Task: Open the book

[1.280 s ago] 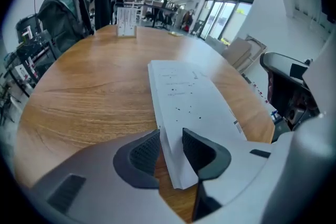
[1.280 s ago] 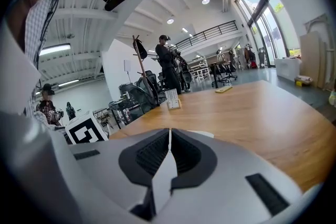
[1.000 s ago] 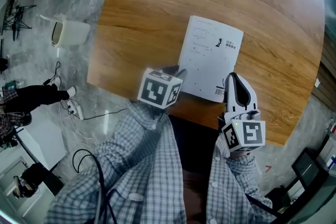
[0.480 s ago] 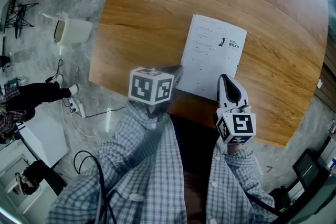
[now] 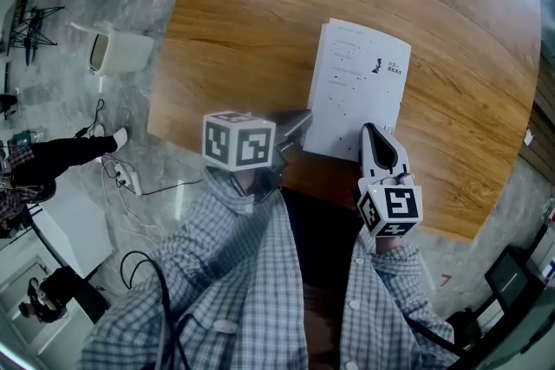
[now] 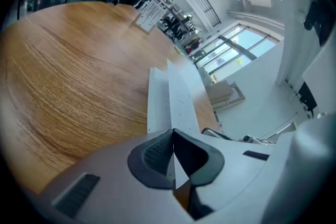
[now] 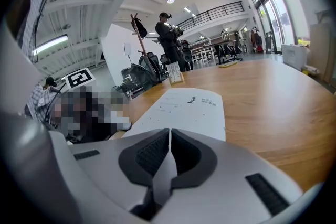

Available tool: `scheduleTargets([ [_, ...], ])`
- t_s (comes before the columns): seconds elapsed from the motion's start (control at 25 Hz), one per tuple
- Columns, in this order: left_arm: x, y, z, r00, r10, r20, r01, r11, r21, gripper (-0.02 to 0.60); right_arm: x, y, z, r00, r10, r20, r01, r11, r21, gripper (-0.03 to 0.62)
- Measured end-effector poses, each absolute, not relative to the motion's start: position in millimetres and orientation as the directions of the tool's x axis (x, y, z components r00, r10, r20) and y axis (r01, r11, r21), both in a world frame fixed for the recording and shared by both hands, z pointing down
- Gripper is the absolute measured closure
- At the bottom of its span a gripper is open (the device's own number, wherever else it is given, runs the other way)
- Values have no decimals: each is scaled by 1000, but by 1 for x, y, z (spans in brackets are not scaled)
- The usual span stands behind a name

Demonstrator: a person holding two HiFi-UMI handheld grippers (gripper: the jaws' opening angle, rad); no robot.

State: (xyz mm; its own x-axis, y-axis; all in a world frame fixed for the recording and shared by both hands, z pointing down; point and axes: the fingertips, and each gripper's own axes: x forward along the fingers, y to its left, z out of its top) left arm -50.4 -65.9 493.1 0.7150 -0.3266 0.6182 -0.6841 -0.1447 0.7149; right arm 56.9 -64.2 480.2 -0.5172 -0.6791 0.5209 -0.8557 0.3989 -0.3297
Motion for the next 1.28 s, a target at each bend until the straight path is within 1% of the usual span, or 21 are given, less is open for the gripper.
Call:
scheduleTargets([
  [0.24,-29,-67,468,797,-350,492,-566,-149,811,571,67,-58,459,-521,-709,476,-854,438,-282,568],
  [0.44,-20,-67,454,834,-361,416,-497,-166,852,571,62,-47,442,-566,-681,465,-824,486,-292,565],
  [0.48,-20,-66,451,841,-364,401,-483,-170,859,571,58,-46,438,-577,-674,461,-816,500,-290,551],
  [0.52,-19,-66,447,846,-366,387,-471,-175,865,571,53,-44,434,-589,-665,458,-807,516,-288,481],
  [0.56,-18,-66,443,852,-368,372,-458,-182,870,571,47,-43,429,-600,-657,457,-798,531,-285,438],
  [0.64,-13,-67,432,865,-370,339,-430,-199,881,571,36,-40,419,-615,-641,458,-783,564,-261,400],
  [0.68,-10,-67,427,871,-369,323,-416,-208,885,571,31,-38,415,-623,-635,458,-774,586,-240,391],
  [0.84,9,-66,413,894,-354,275,-371,-237,898,571,24,-27,398,-660,-632,405,-724,680,-118,376],
  [0.92,17,-65,409,902,-339,265,-359,-253,898,569,27,-21,393,-658,-632,410,-718,691,-87,372],
  [1.12,30,-67,402,914,-332,233,-327,-265,907,569,34,-12,391,-656,-628,420,-732,665,-148,367],
  [1.2,34,-69,400,917,-333,220,-315,-266,911,569,32,-9,398,-645,-616,452,-736,659,-153,365],
  [1.28,38,-69,397,921,-326,214,-309,-275,910,569,34,-13,409,-593,-631,500,-772,623,-130,367],
])
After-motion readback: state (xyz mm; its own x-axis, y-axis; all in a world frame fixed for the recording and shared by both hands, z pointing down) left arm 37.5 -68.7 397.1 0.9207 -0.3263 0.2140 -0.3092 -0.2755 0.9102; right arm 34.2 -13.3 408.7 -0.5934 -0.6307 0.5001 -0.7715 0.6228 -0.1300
